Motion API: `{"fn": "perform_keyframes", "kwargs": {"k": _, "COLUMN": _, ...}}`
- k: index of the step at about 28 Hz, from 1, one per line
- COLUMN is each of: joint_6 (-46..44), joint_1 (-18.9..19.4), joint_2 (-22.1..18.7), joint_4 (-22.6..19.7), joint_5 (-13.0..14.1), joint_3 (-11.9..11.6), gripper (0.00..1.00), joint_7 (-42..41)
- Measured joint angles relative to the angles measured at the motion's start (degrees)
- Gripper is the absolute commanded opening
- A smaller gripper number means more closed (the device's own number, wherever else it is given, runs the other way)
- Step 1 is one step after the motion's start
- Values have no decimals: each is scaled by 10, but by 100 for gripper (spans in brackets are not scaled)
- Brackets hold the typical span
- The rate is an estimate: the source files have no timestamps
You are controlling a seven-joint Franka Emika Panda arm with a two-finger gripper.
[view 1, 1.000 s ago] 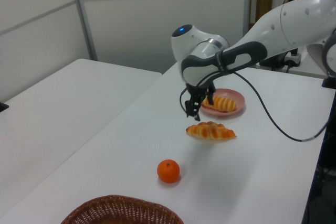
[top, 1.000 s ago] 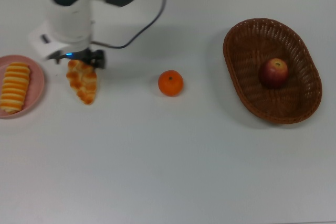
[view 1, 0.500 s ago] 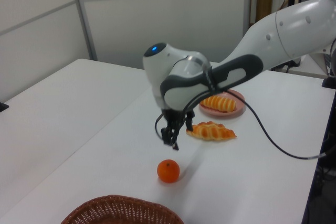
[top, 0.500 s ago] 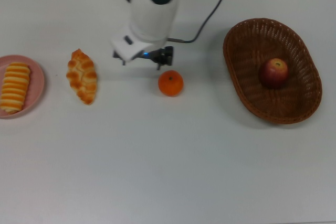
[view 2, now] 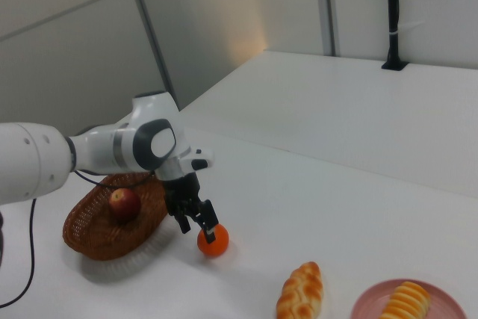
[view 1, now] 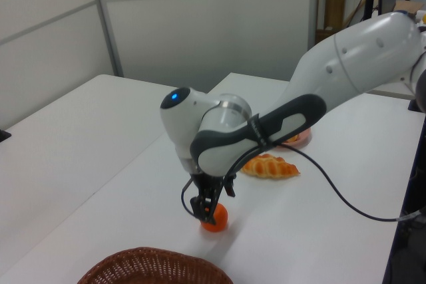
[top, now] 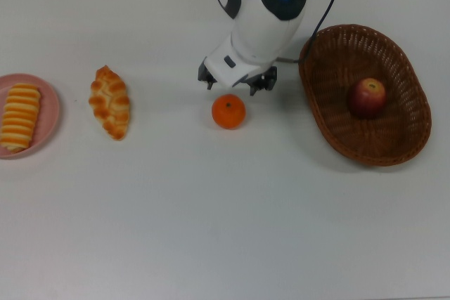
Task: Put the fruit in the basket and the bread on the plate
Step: 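Move down to the orange and grasp it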
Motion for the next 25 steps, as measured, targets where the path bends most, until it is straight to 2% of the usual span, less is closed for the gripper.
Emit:
{"fn": "perform_keyframes", "kwargs": {"k": 8, "joint_6": 39, "joint_1": 8, "joint_2": 40, "joint_4": 5, "joint_5": -2, "joint_3": 0, "gripper": 100, "joint_7": 19}}
{"fn": "perform_keyframes", "kwargs": {"k": 15, "joint_6": 44, "joint_1": 14, "joint_2": 45, "joint_4": 9, "joint_5": -3, "joint_3": 0, "gripper": 100, "joint_7": 30}}
{"fn": "perform_keyframes", "kwargs": {"k": 21, "joint_6": 75, "joint_1": 13, "joint_2": 46, "joint_4": 10, "joint_5": -25, "joint_3": -5, "gripper": 98, "joint_7": 42}}
{"fn": "perform_keyframes", "kwargs": {"k": 23, "joint_6": 88, "joint_1": 12, "joint_2": 49, "joint_4": 10, "joint_5": -32, "joint_3": -10, "gripper": 82, "joint_7": 43}}
{"fn": "perform_keyframes", "kwargs": {"k": 24, "joint_6": 92, "joint_1": 11, "joint_2": 50, "joint_4": 11, "joint_5": -36, "joint_3": -11, "gripper": 70, "joint_7": 43}}
{"fn": "perform_keyframes", "kwargs": {"k": 25, "joint_6": 95, "joint_1": 10, "joint_2": 52, "joint_4": 12, "joint_5": -39, "joint_3": -13, "gripper": 50, "joint_7": 43}}
